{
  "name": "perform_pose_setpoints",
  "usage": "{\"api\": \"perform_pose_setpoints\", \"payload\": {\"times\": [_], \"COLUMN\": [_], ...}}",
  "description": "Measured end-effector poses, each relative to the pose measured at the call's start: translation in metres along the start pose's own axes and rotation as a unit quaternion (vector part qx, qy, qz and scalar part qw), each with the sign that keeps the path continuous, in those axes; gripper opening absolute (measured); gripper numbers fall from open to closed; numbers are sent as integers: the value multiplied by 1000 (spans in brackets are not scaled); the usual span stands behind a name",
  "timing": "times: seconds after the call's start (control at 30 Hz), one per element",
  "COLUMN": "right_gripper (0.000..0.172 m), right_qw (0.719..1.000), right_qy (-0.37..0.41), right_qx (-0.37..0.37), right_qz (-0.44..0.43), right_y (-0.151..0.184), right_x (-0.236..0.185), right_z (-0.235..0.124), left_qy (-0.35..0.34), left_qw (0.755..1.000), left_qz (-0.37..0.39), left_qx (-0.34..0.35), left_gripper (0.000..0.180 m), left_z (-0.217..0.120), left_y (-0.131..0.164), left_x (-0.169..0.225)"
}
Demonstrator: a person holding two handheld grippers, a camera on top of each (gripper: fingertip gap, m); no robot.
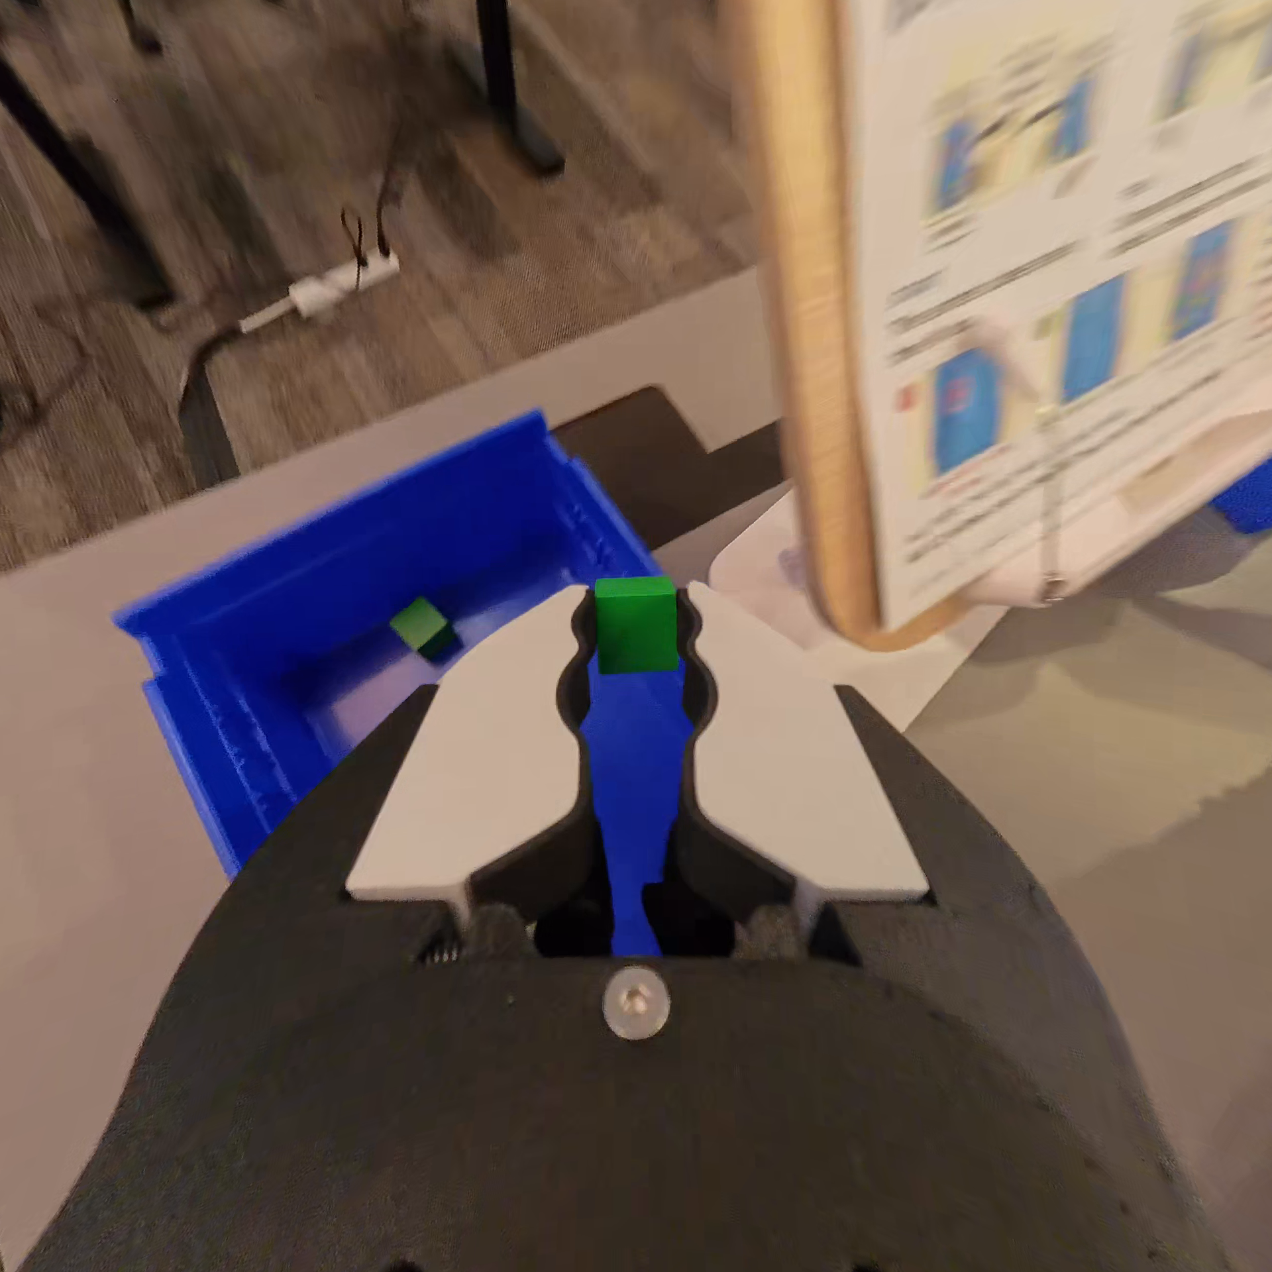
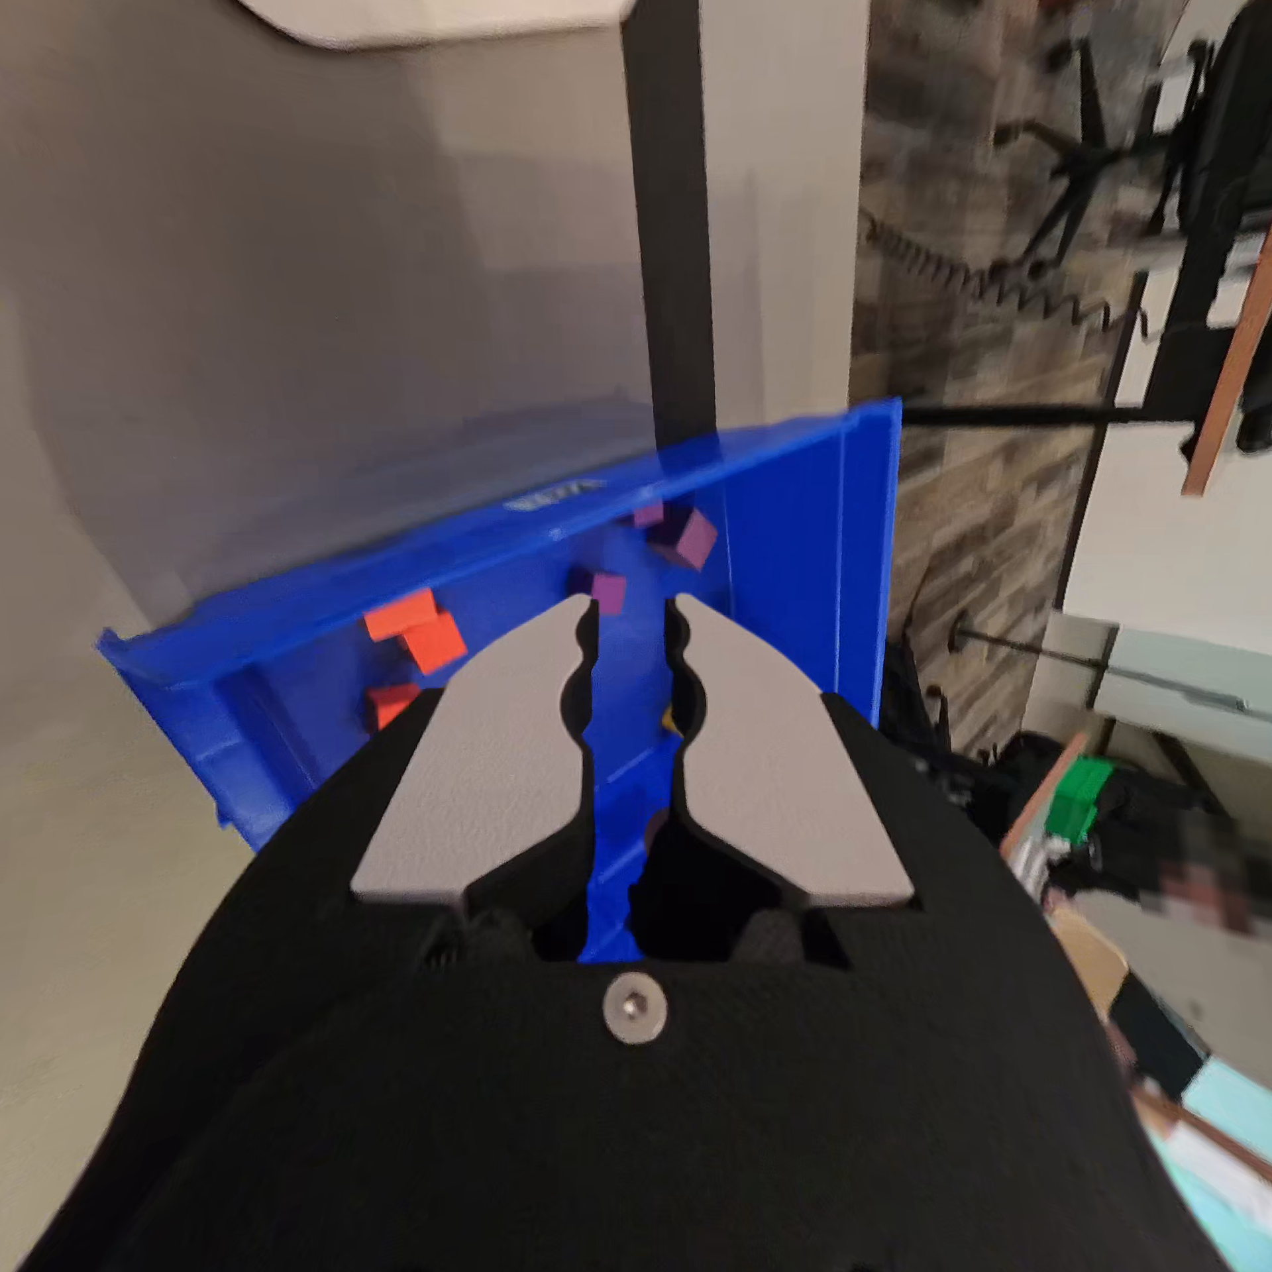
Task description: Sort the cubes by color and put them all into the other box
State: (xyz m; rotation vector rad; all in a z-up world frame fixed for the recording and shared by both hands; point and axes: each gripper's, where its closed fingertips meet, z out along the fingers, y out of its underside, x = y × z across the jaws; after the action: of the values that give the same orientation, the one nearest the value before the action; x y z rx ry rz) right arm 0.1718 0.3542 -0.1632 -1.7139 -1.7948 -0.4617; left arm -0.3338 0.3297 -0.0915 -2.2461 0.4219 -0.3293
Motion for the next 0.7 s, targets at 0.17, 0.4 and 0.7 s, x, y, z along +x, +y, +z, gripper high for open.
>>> {"api": "perform_pose_setpoints", "payload": {"times": [0.17, 0.4, 0.7], "right_gripper": [17, 21, 40], "right_qw": [996, 958, 869], "right_qy": [63, 208, 260], "right_qx": [-1, 198, 419], "right_qz": [56, 18, -43], "right_y": [18, -81, -203], "right_x": [31, 58, 8], "right_z": [-26, -85, -125], "left_qy": [72, 216, 444], "left_qw": [990, 953, 868], "left_qz": [61, 130, 114], "left_qx": [108, 166, 189], "left_gripper": [22, 22, 22], "left_z": [-46, -50, -23], "left_y": [-43, -64, -55], "left_x": [69, 184, 307]}}
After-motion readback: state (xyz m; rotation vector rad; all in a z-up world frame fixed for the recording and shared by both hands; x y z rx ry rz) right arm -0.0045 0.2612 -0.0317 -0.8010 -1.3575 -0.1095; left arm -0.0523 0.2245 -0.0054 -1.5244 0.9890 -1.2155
